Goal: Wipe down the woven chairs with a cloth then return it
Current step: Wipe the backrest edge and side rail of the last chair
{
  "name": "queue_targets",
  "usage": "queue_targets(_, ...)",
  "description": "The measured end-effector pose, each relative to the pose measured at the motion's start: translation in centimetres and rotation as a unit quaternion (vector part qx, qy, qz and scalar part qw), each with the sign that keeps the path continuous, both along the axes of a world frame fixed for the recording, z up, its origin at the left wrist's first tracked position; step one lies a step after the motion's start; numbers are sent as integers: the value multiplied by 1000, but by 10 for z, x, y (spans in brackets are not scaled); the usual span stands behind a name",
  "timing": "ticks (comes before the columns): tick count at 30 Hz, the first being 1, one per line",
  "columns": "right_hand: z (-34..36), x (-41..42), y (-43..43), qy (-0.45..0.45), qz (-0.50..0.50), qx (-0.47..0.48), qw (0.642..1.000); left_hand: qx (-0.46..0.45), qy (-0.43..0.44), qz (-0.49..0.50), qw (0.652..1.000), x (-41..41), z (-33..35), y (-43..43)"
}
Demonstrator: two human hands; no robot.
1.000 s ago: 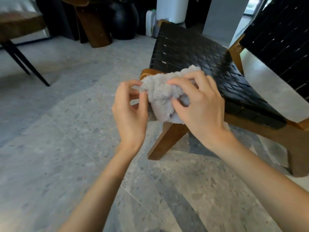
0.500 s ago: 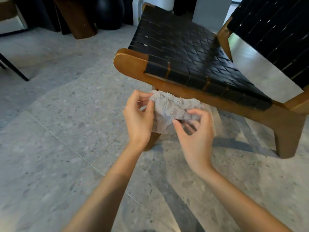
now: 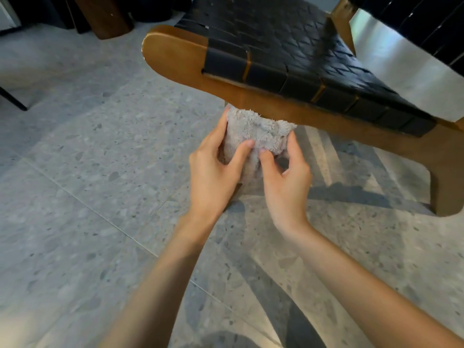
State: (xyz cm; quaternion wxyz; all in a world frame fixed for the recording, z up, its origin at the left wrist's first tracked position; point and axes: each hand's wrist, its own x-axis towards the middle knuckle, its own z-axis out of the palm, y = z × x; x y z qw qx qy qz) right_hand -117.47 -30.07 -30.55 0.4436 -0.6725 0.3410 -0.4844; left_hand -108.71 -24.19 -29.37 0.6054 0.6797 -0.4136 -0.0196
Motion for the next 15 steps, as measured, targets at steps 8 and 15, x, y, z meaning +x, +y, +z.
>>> queue_targets(8,-34,2,-10,39,57,-23,997,5,-42,36,998,4,-35,-1)
queue_targets(15,-99,12,-9,151,146,67,975,95,35,58,993,16,-114,18)
